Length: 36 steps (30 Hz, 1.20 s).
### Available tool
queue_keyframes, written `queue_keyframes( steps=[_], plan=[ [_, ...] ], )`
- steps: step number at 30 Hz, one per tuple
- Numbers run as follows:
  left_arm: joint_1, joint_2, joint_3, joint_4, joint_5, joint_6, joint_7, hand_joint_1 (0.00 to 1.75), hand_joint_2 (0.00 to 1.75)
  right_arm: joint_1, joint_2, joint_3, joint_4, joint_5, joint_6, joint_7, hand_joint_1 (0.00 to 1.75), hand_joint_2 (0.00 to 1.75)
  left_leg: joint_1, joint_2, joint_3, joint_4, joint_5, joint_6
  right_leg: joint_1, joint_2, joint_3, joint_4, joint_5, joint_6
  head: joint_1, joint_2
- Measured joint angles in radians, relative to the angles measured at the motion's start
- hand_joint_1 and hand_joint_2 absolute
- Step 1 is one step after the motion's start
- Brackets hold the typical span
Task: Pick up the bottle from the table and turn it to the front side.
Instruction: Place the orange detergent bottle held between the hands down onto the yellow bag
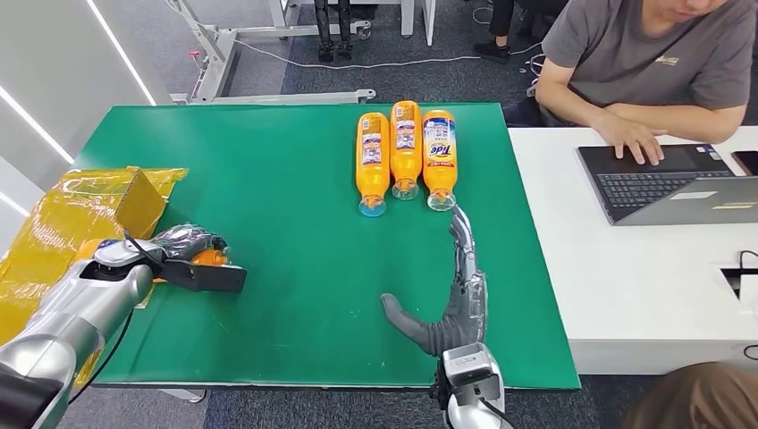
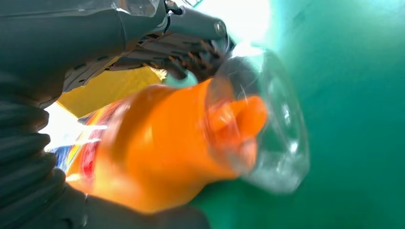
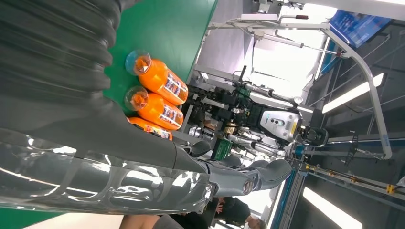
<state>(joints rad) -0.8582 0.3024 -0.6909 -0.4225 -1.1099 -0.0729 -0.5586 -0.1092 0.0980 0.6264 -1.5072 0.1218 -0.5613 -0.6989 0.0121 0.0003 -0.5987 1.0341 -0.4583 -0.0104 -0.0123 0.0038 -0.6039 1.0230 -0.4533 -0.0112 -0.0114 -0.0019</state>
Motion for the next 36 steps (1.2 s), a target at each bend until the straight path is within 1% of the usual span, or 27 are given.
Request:
queue_keyframes(
  steps=[7, 10, 12, 18, 21, 25, 28, 31, 33, 36],
  plan=[
    [-0.005, -0.001, -0.004, 0.010, 0.025, -0.032, -0.006, 0.00, 1.75, 0.000, 0.000, 0.000, 0.000, -0.005, -0.015, 0.000, 0.00, 1.75, 0.000, 0.000, 0.000, 0.000, 0.000, 0.000, 0.000, 0.000, 0.000, 0.000, 0.000, 0.000, 0.000, 0.000],
    [-0.005, 0.002, -0.005, 0.012, 0.047, -0.010, -0.007, 0.00, 1.75, 0.001, 0.000, 0.000, 0.000, -0.004, -0.017, 0.000, 0.00, 1.75, 0.000, 0.000, 0.000, 0.000, 0.000, 0.000, 0.000, 0.000, 0.000, 0.000, 0.000, 0.000, 0.000, 0.000],
    [-0.002, 0.005, -0.004, 0.012, 0.072, 0.053, -0.005, 0.00, 1.75, 0.003, 0.000, -0.001, 0.000, -0.002, -0.018, 0.000, 0.00, 1.75, 0.000, 0.000, 0.000, 0.000, 0.000, 0.000, 0.000, 0.000, 0.000, 0.000, 0.000, 0.000, 0.000, 0.000],
    [0.047, 0.021, 0.016, -0.005, 0.159, 0.336, 0.016, 0.00, 1.75, 0.015, 0.000, -0.007, 0.000, 0.004, -0.027, 0.000, 0.00, 1.75, 0.000, 0.001, 0.000, 0.000, 0.000, 0.000, 0.000, 0.001, 0.000, 0.000, 0.000, 0.000, 0.000, 0.000],
    [0.080, 0.042, 0.042, -0.026, 0.184, 0.405, 0.023, 0.00, 1.75, 0.017, 0.000, -0.007, 0.001, 0.000, -0.025, 0.000, 0.00, 1.75, 0.000, 0.001, 0.000, 0.000, 0.000, 0.000, 0.000, 0.001, 0.000, 0.000, 0.000, 0.000, 0.000, 0.000],
    [0.122, 0.084, 0.094, -0.075, 0.230, 0.426, 0.023, 0.00, 1.75, 0.017, -0.004, -0.007, 0.002, -0.022, -0.043, 0.000, 0.00, 1.75, 0.000, 0.001, 0.000, 0.000, 0.000, 0.000, 0.000, 0.001, 0.000, 0.000, 0.000, 0.000, 0.000, 0.000],
    [0.155, 0.111, 0.149, -0.123, 0.280, 0.463, 0.017, 0.00, 1.75, 0.017, -0.007, -0.006, 0.002, -0.032, -0.056, 0.000, 0.00, 1.75, 0.000, 0.001, 0.000, 0.000, 0.000, 0.000, 0.000, 0.000, 0.000, 0.000, 0.000, 0.000, 0.000, 0.000],
    [0.202, 0.127, 0.218, -0.191, 0.364, 0.503, -0.016, 0.00, 1.75, 0.017, -0.009, -0.005, 0.002, -0.038, -0.062, 0.000, 0.00, 1.75, 0.000, 0.001, 0.000, 0.000, 0.000, 0.000, 0.000, 0.001, 0.000, 0.000, 0.000, 0.000, 0.000, 0.000],
    [0.245, 0.126, 0.277, -0.260, 0.458, 0.513, -0.062, 0.00, 1.75, 0.016, -0.010, -0.004, 0.002, -0.042, -0.059, 0.000, 0.00, 1.75, 0.000, 0.001, 0.000, 0.000, 0.000, 0.000, 0.000, 0.001, 0.000, 0.000, 0.000, 0.000, 0.000, 0.000],
    [0.315, 0.096, 0.372, -0.400, 0.649, 0.494, -0.123, 0.00, 1.75, 0.010, -0.011, -0.002, 0.004, -0.047, -0.040, 0.000, 0.00, 1.75, -0.001, 0.000, 0.000, 0.000, 0.000, 0.000, 0.000, 0.000, 0.000, -0.001, 0.000, 0.000, 0.000, 0.000]
  ],
)
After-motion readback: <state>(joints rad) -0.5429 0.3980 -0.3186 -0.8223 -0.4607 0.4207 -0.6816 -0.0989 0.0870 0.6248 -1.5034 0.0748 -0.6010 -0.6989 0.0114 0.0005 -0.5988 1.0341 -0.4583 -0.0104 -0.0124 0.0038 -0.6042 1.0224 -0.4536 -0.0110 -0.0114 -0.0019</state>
